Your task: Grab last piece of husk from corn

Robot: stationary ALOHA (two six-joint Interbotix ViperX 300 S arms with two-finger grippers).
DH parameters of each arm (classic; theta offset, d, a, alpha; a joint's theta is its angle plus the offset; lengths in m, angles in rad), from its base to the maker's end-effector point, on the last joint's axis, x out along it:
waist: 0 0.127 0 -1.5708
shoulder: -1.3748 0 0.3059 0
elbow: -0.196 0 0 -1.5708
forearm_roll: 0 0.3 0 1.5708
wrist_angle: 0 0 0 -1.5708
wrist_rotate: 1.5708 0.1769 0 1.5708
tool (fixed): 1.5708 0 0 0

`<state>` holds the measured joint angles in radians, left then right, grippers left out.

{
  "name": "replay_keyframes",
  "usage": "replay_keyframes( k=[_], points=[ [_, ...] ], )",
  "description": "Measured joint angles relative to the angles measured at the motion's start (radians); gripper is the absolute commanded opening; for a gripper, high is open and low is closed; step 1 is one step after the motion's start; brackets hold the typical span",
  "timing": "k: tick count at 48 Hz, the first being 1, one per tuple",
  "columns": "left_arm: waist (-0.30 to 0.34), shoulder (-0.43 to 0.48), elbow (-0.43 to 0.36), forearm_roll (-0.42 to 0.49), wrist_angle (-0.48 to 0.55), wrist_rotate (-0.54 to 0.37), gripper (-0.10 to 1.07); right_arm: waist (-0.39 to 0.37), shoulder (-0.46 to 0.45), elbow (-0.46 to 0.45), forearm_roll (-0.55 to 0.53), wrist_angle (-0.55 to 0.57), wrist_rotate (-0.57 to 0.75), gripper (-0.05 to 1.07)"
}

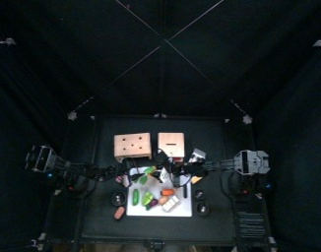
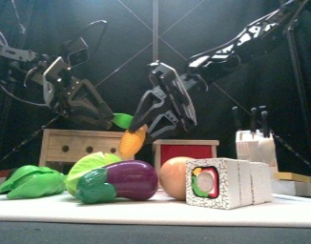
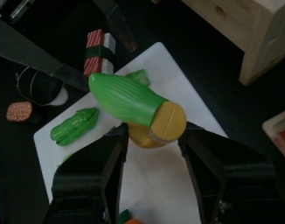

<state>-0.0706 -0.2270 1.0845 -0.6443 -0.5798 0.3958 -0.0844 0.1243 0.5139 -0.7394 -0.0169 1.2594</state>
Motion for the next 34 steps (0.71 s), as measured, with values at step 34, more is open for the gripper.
replay_keyframes(
  k=[34],
  points=[
    [0.002,0.000,-0.005,0.049,-0.064,0.008,0.82,0.006,-0.002,-0.018,-0.002,0.000,-0.003,0.50]
  ],
)
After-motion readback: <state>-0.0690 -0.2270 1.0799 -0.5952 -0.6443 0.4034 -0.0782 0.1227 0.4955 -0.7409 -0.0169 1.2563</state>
